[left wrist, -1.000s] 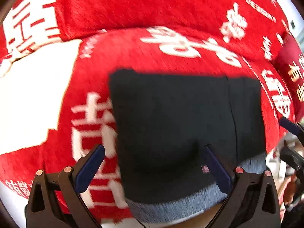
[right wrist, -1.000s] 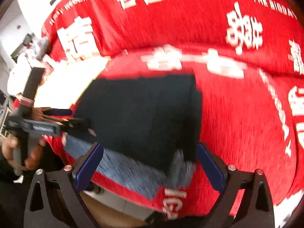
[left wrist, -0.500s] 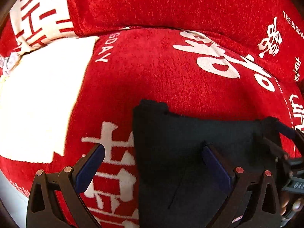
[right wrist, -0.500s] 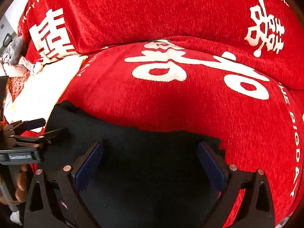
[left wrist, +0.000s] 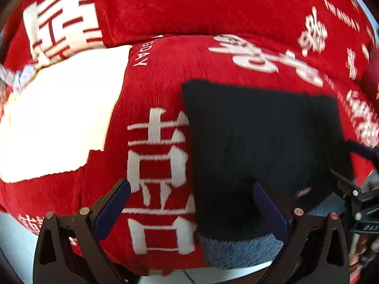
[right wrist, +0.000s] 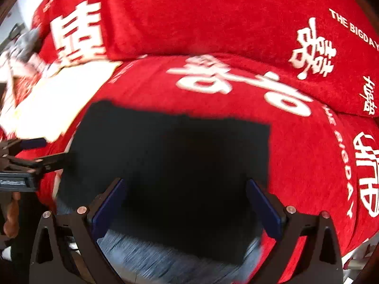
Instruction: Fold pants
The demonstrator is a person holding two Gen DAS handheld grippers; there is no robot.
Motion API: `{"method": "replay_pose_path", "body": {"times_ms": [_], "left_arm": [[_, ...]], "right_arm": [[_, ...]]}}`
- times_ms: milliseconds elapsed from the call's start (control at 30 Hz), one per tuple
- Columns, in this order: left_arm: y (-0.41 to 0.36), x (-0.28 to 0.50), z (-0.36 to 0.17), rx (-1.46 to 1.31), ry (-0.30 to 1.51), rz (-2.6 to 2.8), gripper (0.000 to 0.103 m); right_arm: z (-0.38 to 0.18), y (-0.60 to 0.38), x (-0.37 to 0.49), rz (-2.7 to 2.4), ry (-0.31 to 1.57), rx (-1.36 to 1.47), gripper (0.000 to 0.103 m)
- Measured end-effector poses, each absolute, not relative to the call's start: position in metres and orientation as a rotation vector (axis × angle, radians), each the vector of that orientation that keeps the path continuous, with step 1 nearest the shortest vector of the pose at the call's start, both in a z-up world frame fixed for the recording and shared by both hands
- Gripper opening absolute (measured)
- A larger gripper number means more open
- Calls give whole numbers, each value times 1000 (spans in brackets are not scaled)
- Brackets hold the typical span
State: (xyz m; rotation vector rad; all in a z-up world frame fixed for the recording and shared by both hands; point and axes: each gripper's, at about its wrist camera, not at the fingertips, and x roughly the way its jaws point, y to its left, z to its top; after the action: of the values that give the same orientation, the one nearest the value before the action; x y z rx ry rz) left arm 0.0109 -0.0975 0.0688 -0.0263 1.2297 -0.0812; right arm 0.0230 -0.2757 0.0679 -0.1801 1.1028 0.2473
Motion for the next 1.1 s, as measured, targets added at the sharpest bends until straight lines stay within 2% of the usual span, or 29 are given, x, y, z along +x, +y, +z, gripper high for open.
{"method": "replay_pose_path", "body": {"times_ms": [100, 200, 433, 533, 600, 833, 1100], "left_arm": [[-90, -3, 63, -62, 1245, -104, 103], [-82, -17, 69, -82, 1235, -111, 103], [-76, -20, 47, -122, 1288, -94, 103], [-79, -22, 50, -102, 1285, -92, 103], [-82, -24, 55, -75, 1279, -81, 103], [-97, -22, 65, -23, 1242, -112, 103], [-98, -20, 64, -32, 1247, -112, 103]], "right_arm": [[46, -279, 8, 172, 1115, -304, 103], [50, -308, 0, 166, 1135, -168, 103], [70, -291, -20, 188, 1087, -213, 103], [49, -286, -21, 120, 1158, -304, 103], [50, -299, -18, 115, 1183, -221, 103], [94, -303, -15, 105, 1071, -208, 103], [79, -271, 18, 168, 1067, -153, 103]]}}
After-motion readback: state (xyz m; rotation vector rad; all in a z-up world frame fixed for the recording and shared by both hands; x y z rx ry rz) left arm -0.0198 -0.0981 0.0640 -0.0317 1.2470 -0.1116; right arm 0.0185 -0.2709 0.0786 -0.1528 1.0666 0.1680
